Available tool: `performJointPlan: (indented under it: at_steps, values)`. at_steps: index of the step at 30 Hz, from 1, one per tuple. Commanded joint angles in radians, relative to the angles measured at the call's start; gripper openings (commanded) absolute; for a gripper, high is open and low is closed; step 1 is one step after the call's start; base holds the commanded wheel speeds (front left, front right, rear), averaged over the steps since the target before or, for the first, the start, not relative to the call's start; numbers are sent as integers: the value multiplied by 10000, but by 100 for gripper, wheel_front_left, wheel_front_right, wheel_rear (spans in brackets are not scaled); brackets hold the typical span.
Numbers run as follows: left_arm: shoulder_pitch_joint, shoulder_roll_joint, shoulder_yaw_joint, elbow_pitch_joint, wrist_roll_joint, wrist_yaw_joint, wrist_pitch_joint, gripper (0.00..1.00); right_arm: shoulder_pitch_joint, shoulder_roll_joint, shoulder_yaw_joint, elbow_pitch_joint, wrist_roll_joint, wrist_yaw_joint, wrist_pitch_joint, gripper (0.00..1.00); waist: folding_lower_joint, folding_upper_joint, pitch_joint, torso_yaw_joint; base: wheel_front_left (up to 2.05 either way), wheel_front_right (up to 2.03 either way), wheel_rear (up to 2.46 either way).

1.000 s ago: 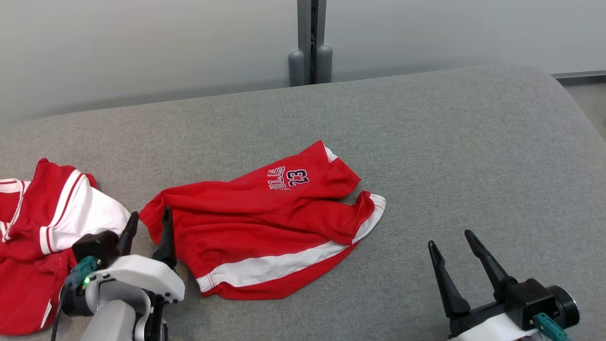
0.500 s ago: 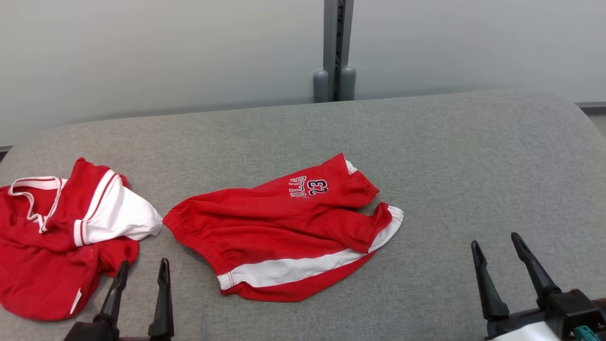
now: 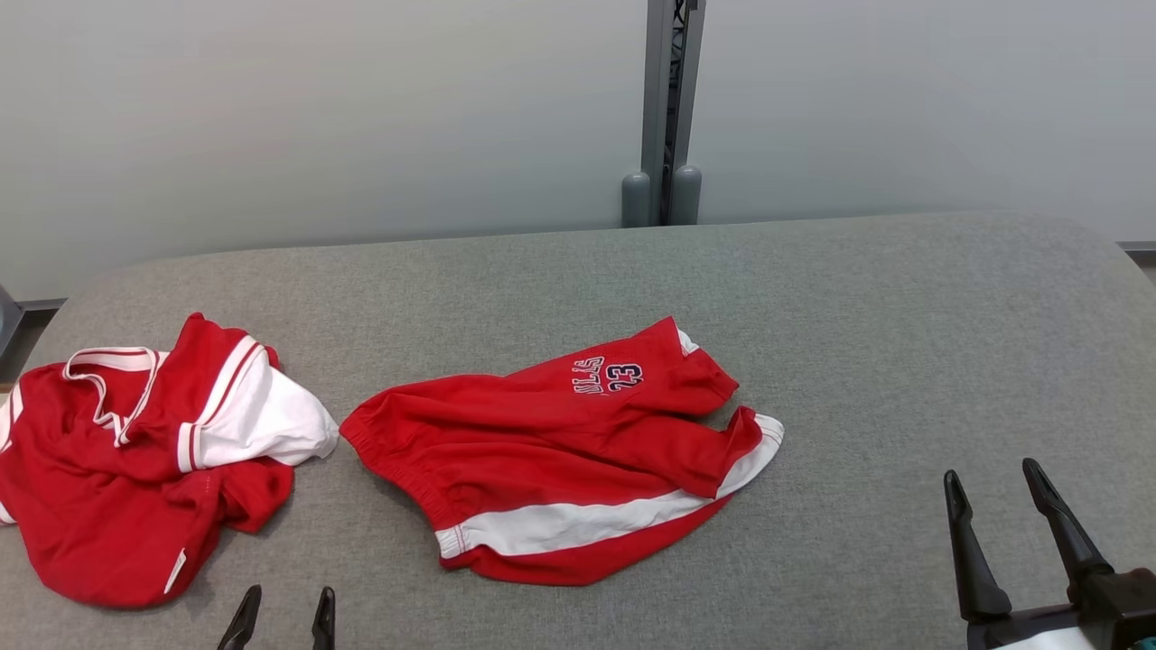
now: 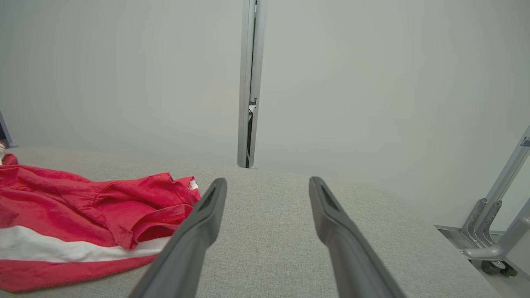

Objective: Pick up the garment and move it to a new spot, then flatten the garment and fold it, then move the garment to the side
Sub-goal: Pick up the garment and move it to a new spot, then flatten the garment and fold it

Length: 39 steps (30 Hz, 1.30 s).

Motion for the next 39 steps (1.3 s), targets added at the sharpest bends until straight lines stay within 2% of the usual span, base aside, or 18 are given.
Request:
performJointPlan:
  at_steps: [1, 6, 23, 26, 30, 39]
  values:
    - [136, 70, 129, 29, -14, -49, -5, 100, 90, -61, -29, 6, 52, 19, -50, 100, 0, 0, -39, -16, 0, 0, 0]
    - [213, 45, 401, 57, -104, -68, -5, 100, 146, -62, -15, 44, 99, 19, -50, 100, 0, 0, -68, 71, 0, 0, 0]
    - [-94, -14, 205, -181, -178, -70, -6, 100, -300, -62, 194, 84, 51, 19, -50, 100, 0, 0, 205, 230, 0, 0, 0]
    - [-351, -8, -48, 348, -67, -68, -4, 100, -711, -58, 424, 602, -12, 19, -48, 100, 0, 0, 564, 249, 0, 0, 0]
    - [-1142, -25, -511, 1267, 14, -63, 53, 100, -1980, -130, 785, 2106, -488, 18, 80, 100, 0, 0, 1221, 288, 0, 0, 0]
    - [-2790, -20, -1784, 2042, -477, -67, 1570, 100, -4595, -414, 1488, 4500, -769, 11, 2547, 100, 0, 0, 2357, 558, 0, 0, 0]
